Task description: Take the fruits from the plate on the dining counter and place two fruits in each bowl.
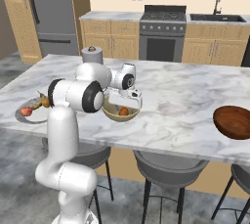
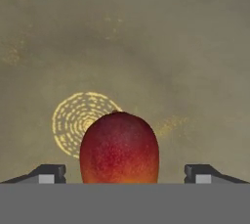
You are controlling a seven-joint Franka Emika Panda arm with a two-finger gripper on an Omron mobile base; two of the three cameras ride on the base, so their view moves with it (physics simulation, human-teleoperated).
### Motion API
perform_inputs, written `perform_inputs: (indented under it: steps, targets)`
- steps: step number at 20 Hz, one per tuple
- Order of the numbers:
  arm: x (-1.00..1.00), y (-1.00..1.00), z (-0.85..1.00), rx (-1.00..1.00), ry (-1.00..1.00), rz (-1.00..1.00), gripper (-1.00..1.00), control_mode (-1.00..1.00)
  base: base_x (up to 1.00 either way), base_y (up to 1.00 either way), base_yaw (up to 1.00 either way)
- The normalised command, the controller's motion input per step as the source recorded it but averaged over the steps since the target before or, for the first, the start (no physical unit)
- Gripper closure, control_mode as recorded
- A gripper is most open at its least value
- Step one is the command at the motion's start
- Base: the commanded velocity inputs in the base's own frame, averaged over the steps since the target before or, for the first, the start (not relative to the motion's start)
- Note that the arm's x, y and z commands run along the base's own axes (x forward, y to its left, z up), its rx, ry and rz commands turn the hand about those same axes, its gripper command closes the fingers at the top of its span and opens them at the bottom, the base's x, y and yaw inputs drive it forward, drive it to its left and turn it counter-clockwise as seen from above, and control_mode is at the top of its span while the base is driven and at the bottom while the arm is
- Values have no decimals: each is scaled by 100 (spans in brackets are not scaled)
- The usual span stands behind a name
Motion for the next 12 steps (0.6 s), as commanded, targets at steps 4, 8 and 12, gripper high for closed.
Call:
perform_inputs:
  steps: [4,8,12]
  targets:
    - [-4,0,7,0,0,0,-100,-100,0,0,0]
    - [-17,10,70,0,-1,6,-100,-100,0,0,0]
    - [-38,15,82,0,0,0,-100,-100,0,0,0]
